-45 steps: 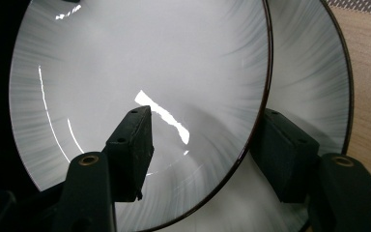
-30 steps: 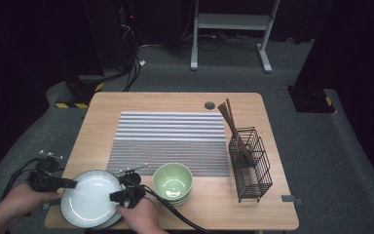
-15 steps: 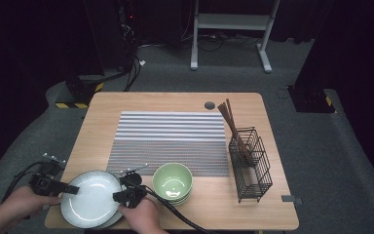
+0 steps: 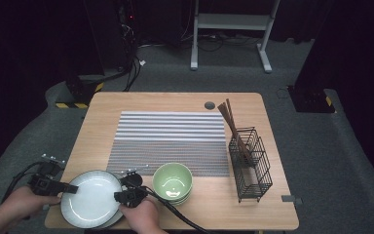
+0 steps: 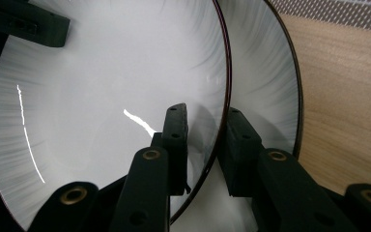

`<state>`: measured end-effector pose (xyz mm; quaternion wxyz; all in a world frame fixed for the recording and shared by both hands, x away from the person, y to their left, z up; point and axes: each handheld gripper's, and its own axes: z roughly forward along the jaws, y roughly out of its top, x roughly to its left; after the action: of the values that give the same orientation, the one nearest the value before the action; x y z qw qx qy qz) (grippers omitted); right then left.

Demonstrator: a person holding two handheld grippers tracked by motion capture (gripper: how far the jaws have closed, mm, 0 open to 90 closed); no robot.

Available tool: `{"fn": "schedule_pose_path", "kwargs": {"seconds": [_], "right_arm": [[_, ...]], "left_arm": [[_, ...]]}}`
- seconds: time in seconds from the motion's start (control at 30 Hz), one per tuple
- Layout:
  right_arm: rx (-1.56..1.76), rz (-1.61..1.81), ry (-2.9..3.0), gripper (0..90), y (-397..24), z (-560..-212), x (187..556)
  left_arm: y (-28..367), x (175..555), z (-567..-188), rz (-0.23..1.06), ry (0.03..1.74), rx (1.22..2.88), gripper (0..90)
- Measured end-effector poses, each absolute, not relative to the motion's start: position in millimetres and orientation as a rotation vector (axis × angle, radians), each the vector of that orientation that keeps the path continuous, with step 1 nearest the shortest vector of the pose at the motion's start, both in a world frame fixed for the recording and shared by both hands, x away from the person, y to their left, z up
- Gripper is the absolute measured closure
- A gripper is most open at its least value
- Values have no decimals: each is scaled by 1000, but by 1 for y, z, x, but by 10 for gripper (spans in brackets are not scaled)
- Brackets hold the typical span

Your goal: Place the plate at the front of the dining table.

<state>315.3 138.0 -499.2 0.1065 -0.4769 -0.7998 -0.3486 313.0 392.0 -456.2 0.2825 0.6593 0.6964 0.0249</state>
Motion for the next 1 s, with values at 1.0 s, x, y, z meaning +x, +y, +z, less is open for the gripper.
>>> {"fn": "schedule_pose_path", "kwargs": {"seconds": [1.0], "right_arm": [[-1426, -1102, -2423, 773, 132, -491, 313]], "left_arm": [[387, 314, -449, 120, 1743, 1780, 776]]}}
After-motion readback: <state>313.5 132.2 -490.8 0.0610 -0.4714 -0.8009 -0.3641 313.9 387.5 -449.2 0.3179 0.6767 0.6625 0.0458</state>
